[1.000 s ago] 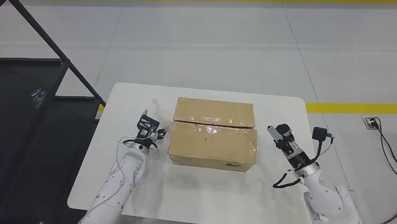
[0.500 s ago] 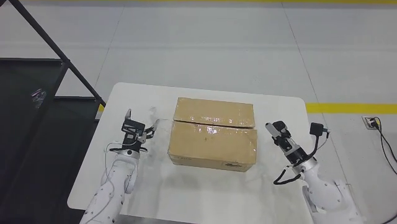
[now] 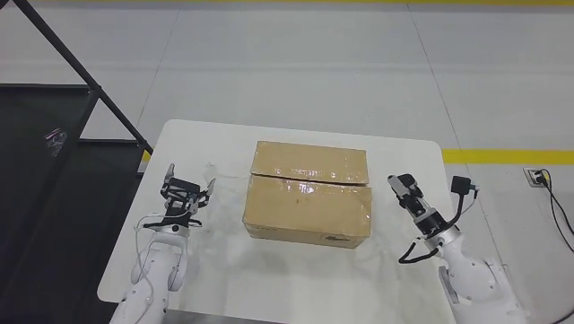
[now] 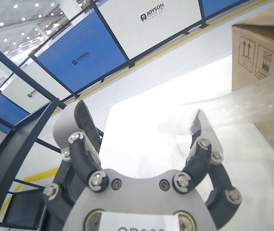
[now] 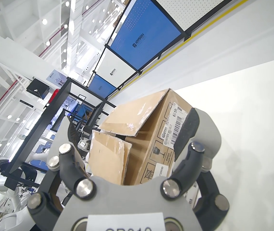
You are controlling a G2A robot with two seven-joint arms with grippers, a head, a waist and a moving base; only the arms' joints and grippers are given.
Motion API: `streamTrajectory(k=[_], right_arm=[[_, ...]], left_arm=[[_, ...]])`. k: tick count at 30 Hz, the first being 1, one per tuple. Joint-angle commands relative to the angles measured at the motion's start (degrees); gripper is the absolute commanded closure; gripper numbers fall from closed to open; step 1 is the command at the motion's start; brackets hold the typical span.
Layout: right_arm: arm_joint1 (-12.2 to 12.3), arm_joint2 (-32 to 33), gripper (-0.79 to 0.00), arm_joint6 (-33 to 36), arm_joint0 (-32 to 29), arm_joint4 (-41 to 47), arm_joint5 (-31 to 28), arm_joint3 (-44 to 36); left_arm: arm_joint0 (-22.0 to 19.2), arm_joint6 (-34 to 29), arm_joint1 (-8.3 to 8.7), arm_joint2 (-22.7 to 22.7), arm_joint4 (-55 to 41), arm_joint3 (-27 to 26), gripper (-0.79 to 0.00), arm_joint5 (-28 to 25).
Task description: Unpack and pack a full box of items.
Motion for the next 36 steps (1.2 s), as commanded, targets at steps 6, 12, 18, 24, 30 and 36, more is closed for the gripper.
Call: streamTrajectory(k=[6, 12, 18, 24, 30, 36], right_arm=[[0.1, -0.2, -0.785, 0.1, 0.4, 0.4, 0.0, 0.5], [0.2, -0.2, -0.785, 0.2, 0.5, 0.6, 0.5, 0.8], [0.4, -0.2, -0.785, 0.6, 0.7, 0.7, 0.9, 1.0], [0.4, -0.7, -0.785, 0.8, 1.5, 0.9, 1.4, 1.3], [0.4, -1.3, -0.785, 1.0, 2.4, 1.0, 1.6, 2.1], [0.4, -1.8, -0.785, 1.2, 3.3, 1.2, 1.5, 3.0]], left_arm=[[-1.9, -3.2, -0.12, 0.3, 2.0, 2.8, -0.785, -0.2], [-5.2, -4.7, -0.97, 1.3, 1.0, 8.3, -0.785, 4.9], [-6.4, -3.3, -1.58, 1.2, -1.1, 10.2, -0.785, 8.4], [-5.7, -3.0, -1.73, 0.2, -1.1, 9.3, -0.785, 11.6], [-3.5, -4.2, -1.48, -1.4, -0.4, 7.7, -0.785, 11.7], [-1.9, -6.2, -1.14, -3.0, 0.9, 7.5, -0.785, 10.5]])
